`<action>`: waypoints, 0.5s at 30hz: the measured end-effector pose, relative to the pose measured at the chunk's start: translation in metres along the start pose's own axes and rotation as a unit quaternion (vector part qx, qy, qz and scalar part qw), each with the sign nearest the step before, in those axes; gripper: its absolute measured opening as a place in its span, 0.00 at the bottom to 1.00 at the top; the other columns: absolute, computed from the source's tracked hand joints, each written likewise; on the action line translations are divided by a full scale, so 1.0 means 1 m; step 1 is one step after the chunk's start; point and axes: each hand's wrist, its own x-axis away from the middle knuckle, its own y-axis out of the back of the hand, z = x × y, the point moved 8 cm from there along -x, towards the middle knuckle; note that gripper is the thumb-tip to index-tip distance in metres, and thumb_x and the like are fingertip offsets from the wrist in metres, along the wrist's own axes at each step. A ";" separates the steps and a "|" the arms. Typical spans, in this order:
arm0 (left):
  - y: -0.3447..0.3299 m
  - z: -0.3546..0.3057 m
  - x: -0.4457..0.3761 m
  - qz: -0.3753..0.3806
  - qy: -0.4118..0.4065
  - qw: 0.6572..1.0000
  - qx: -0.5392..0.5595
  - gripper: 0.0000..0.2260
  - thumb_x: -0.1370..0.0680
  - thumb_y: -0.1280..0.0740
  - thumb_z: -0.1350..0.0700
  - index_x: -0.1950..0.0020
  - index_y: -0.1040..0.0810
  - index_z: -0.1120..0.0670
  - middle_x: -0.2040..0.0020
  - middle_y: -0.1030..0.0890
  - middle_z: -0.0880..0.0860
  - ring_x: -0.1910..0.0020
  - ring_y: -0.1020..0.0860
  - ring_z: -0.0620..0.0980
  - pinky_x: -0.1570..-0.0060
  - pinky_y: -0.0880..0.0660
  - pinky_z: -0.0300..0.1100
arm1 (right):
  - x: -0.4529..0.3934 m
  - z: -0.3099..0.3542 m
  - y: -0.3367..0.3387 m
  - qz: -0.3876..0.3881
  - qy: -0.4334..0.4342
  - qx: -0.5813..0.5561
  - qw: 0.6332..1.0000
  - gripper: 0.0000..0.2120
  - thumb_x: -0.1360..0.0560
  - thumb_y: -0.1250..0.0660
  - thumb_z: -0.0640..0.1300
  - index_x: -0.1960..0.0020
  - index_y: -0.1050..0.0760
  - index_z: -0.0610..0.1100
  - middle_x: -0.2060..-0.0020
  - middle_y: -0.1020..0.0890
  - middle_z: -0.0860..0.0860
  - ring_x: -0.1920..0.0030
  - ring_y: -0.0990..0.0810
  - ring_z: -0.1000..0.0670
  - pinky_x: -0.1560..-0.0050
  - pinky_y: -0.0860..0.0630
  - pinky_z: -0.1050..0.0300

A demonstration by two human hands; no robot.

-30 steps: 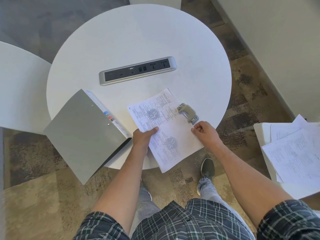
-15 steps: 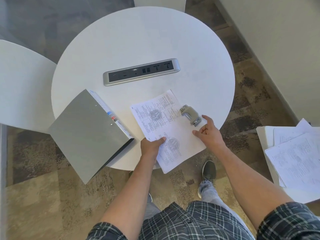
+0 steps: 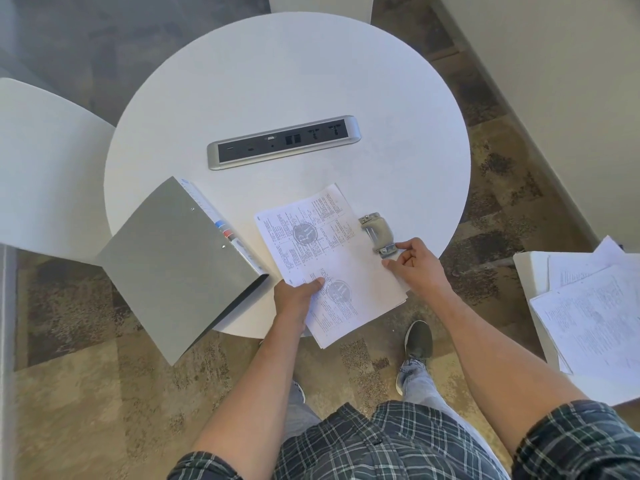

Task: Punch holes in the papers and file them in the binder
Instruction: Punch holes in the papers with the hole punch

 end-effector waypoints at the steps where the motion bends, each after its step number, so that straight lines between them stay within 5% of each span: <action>1: 0.002 0.001 0.000 -0.006 0.003 1.000 -0.004 0.15 0.31 0.21 0.67 0.50 0.17 0.52 0.51 0.14 0.50 0.50 0.16 0.52 0.44 0.20 0.51 | 0.001 0.001 0.000 -0.004 0.001 -0.001 1.000 0.17 0.25 0.24 0.53 0.42 0.25 0.49 0.61 0.21 0.53 0.63 0.25 0.54 0.61 0.28 0.59; 15: 0.006 -0.021 0.001 0.015 -0.012 0.999 -0.038 0.14 0.30 0.21 0.67 0.54 0.17 0.50 0.55 0.15 0.47 0.54 0.16 0.49 0.52 0.20 0.44 | 0.013 0.011 -0.010 -0.066 0.009 0.040 0.997 0.17 0.23 0.26 0.50 0.40 0.27 0.47 0.58 0.21 0.50 0.61 0.24 0.56 0.65 0.31 0.59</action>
